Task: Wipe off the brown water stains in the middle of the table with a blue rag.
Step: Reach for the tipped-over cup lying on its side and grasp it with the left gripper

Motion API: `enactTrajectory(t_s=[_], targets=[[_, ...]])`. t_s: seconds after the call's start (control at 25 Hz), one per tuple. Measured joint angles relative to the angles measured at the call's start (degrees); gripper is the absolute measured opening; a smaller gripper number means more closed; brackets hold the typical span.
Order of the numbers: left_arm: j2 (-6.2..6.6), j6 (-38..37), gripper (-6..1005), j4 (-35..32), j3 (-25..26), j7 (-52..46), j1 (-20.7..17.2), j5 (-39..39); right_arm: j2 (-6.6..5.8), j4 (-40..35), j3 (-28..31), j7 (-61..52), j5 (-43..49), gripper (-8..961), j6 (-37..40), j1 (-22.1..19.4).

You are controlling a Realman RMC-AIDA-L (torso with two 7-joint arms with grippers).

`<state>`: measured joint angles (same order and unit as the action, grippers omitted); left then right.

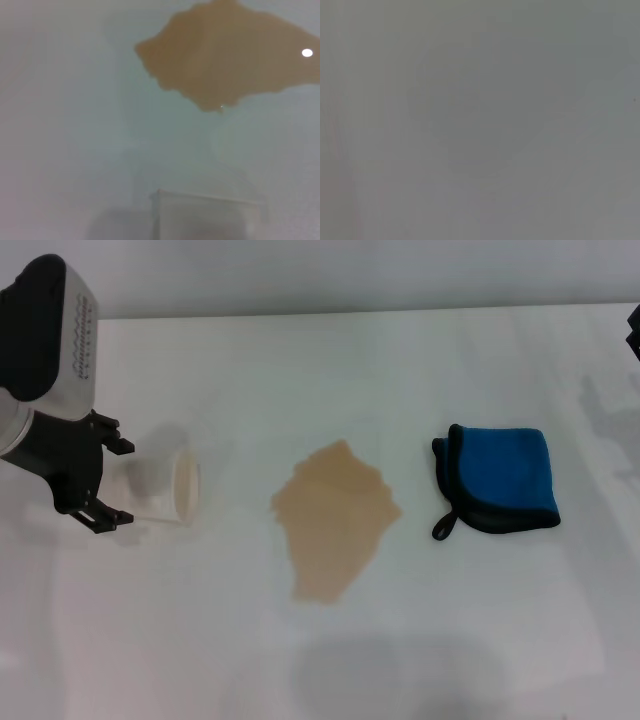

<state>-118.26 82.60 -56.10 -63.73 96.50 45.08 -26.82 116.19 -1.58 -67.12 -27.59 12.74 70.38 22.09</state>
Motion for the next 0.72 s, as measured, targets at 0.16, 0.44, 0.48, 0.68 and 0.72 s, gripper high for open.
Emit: enactTrajectory(t_s=[0.16, 0.44, 0.48, 0.68, 0.72], targets=[[-0.15, -1.16, 886, -0.11, 0.0, 0.37, -0.5, -0.24, 0.0, 0.0, -0.08, -0.43, 0.19, 735, 0.02, 0.08], [-0.29, -3.33, 886, 0.49, 0.02, 0.4, -0.66, -0.23, 0.0, 0.0, -0.2, -0.49, 0.23, 735, 0.01, 0.18], [-0.36, -3.93, 886, 0.85, 0.01, 0.4, -0.7, -0.23, 0.0, 0.0, -0.2, -0.49, 0.23, 735, 0.01, 0.19], [-0.52, -7.19, 886, 3.56, 0.01, 0.84, -0.7, -0.79, 0.0, 0.0, -0.21, -0.52, 0.31, 735, 0.04, 0.26], [-0.55, -7.73, 886, 3.97, 0.01, 1.13, -0.7, -1.14, 0.0, 0.0, -0.22, -0.53, 0.37, 735, 0.04, 0.28]])
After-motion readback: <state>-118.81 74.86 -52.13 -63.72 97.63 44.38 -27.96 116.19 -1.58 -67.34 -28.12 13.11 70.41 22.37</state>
